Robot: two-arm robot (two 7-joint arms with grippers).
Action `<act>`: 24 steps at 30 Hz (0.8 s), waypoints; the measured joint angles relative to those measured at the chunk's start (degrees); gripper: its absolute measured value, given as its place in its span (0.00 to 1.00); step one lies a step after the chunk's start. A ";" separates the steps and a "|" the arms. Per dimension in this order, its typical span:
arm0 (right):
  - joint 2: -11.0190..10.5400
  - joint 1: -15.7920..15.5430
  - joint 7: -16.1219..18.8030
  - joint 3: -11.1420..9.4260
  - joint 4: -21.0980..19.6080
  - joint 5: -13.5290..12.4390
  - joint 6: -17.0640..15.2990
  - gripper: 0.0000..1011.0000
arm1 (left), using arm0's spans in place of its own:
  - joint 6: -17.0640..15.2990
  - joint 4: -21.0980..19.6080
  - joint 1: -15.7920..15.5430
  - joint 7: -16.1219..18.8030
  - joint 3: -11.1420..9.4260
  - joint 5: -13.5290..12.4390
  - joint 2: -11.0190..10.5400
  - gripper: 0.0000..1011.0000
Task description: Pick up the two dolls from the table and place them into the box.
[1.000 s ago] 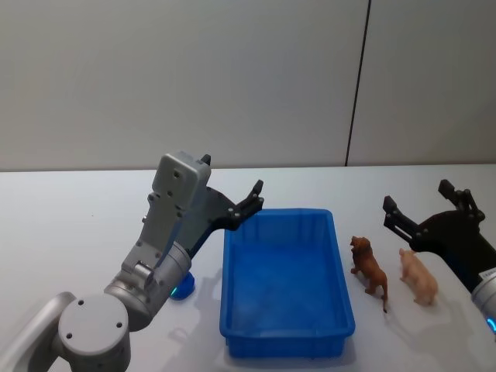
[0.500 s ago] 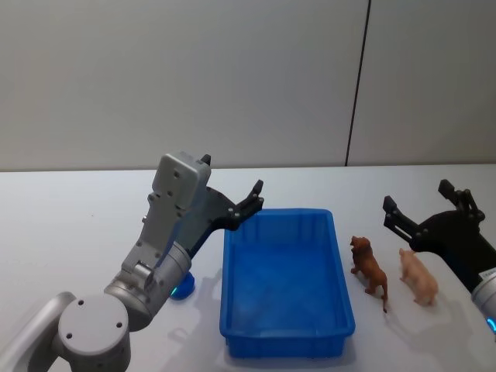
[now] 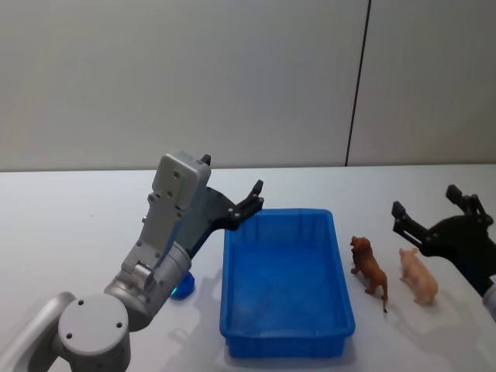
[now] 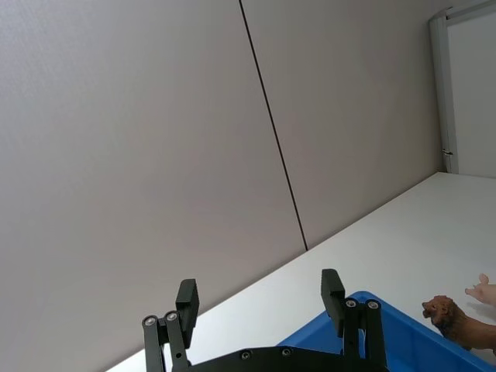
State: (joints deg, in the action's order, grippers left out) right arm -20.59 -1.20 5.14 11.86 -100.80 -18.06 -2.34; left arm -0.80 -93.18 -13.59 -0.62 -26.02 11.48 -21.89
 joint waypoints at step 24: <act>-5.03 -2.71 4.10 -2.90 3.95 -1.30 -4.80 0.99 | 0.00 0.00 0.00 0.00 0.00 0.00 0.00 0.99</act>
State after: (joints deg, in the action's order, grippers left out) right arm -25.62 -3.91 9.23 8.96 -96.86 -19.36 -7.14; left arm -0.79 -93.17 -13.59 -0.62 -26.02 11.48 -21.90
